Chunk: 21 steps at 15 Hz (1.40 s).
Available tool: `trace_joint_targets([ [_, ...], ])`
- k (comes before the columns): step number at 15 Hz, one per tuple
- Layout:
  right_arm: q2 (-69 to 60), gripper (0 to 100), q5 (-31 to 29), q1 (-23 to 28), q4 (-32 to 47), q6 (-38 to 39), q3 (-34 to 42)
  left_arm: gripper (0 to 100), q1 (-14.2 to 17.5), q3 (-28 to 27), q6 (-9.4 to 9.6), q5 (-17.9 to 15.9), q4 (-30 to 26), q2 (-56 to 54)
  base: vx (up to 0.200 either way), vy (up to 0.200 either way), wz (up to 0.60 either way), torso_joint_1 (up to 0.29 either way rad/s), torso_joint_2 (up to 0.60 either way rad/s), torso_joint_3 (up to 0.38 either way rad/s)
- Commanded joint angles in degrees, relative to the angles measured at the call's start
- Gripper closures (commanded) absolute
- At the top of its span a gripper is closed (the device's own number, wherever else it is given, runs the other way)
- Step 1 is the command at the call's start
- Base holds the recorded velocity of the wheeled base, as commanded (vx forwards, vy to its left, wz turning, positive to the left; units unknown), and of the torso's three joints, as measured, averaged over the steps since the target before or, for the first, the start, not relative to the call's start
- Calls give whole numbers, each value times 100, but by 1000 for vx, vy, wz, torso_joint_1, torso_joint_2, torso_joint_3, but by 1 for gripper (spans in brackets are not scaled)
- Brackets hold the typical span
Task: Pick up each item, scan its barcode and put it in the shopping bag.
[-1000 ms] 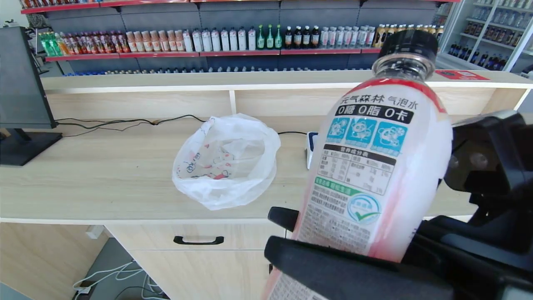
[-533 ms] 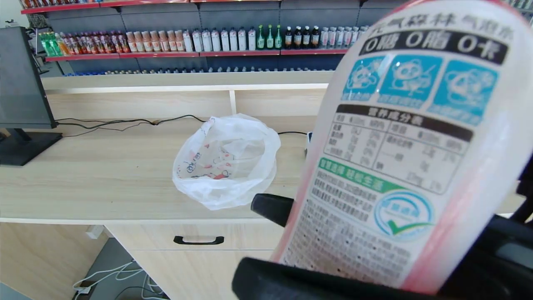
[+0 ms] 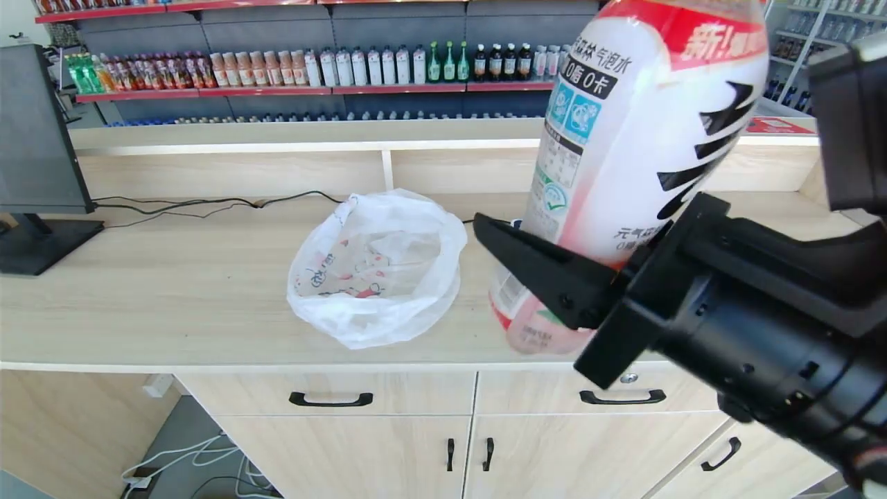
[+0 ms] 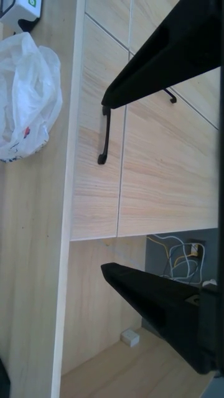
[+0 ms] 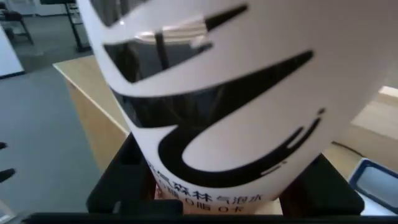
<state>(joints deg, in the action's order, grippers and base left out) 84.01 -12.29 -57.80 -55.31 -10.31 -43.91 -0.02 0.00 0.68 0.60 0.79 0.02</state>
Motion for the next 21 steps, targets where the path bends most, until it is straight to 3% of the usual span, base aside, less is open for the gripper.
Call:
trace_joint_targets([
  [1,274,100,-661,779,-446,-823,-100,0,2,0,2,2,9,-2,0,0,0,0,0,0],
  [3,432,100,-766,1051,-507,-1474,-285,0,2,0,-24,2,35,-2,0,0,0,0,0,0],
  [6,1232,100,-766,1200,-657,-1333,-628,0,2,0,11,2,35,-2,0,0,0,0,0,0],
  [8,1971,100,-564,1438,-1377,-1245,-1058,0,2,0,151,2,26,-2,0,0,0,0,0,0],
  [10,1988,100,-459,1745,-1562,-1227,-759,0,2,0,354,-16,44,-2,0,0,0,0,0,0],
  [13,1768,100,-72,2202,-2037,-1210,-153,0,2,0,345,-16,53,-2,0,0,0,0,0,0],
  [15,1856,100,719,2659,-2080,-1069,251,0,2,0,336,-16,53,-2,0,0,0,0,0,0],
  [16,2129,100,1035,2958,-2133,-1052,111,0,2,0,336,-16,53,-2,0,0,0,0,0,0],
  [18,2726,100,1686,3582,-2107,-1131,-856,0,2,0,354,-16,53,-2,0,0,0,0,0,0],
  [21,3482,100,1906,3960,-1949,-1104,-2183,0,2,0,354,-16,53,-2,0,0,0,0,0,0],
])
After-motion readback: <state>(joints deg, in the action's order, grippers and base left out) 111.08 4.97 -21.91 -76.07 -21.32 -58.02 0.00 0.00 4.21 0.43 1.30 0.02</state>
